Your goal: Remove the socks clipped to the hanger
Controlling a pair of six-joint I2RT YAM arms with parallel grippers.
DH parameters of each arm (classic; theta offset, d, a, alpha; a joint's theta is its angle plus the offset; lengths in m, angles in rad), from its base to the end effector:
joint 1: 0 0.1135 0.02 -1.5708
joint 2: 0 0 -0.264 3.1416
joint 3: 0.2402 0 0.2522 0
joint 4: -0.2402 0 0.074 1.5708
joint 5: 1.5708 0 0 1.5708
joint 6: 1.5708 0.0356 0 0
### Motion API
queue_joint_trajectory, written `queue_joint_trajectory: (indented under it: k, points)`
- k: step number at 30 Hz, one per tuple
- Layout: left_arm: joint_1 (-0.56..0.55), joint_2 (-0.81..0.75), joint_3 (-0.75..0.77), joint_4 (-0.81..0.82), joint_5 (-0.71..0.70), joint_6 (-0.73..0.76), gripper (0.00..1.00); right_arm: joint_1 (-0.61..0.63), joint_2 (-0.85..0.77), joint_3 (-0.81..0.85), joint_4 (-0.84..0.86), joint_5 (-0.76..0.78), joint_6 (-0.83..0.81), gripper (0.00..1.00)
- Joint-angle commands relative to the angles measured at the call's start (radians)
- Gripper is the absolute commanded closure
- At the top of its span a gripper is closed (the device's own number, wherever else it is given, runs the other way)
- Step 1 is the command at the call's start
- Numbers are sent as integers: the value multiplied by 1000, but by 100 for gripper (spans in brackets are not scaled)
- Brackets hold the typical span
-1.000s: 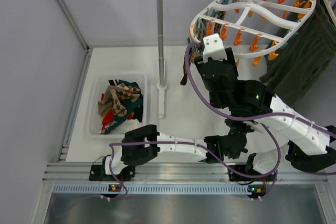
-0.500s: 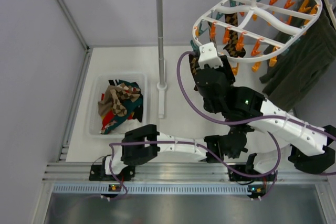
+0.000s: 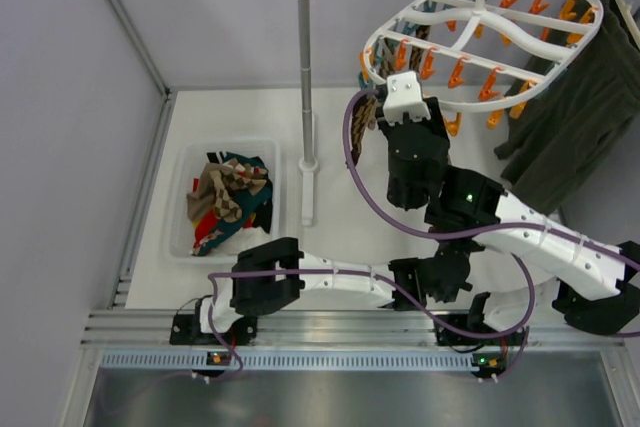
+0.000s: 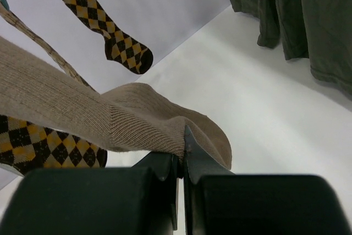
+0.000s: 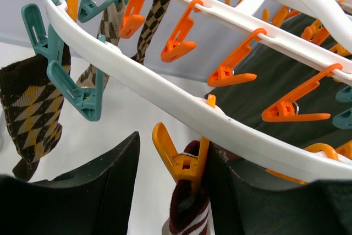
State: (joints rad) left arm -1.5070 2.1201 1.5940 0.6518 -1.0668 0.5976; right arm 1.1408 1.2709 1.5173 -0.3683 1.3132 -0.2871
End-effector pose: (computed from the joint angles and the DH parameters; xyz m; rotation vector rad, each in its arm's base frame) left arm 0.0624 -0.4873 0.2790 0.6734 1.3519 0.0405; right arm 0.1344 0.2105 0.4736 -0.1865 1.6093 -0.4486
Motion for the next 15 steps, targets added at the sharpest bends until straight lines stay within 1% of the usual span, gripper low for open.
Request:
queue_joint_trajectory:
  k: [1, 2, 3, 4, 5, 6, 8, 12, 14, 15]
  points:
    - [-5, 18, 35, 45, 10, -24, 100, -18, 10, 18, 149, 20, -83, 54]
    - [-5, 17, 32, 45, 10, -28, 100, -27, 12, 18, 150, 20, -84, 57]
    - [-5, 18, 29, 45, 11, -30, 100, -32, 12, 18, 154, 17, -84, 62]
    - [-5, 15, 29, 45, 14, -33, 100, -39, 12, 15, 158, 15, -84, 74]
    - [-5, 12, 23, 45, 18, -39, 100, -41, 10, 8, 161, 15, -86, 80]
    - [-4, 11, 20, 45, 18, -44, 100, -42, 7, 4, 166, 12, -84, 90]
    - [2, 0, 1, 43, 24, -67, 100, -44, 5, 3, 160, 11, -75, 100]
    - [14, -37, -66, 43, 18, -120, 100, -44, -4, 4, 114, -22, -12, 99]
    - [16, -81, -146, 42, -10, -157, 100, -44, -15, 3, 68, -58, 43, 92]
    - [18, -103, -181, 40, -16, -177, 100, -44, -30, 1, 51, -78, 64, 71]
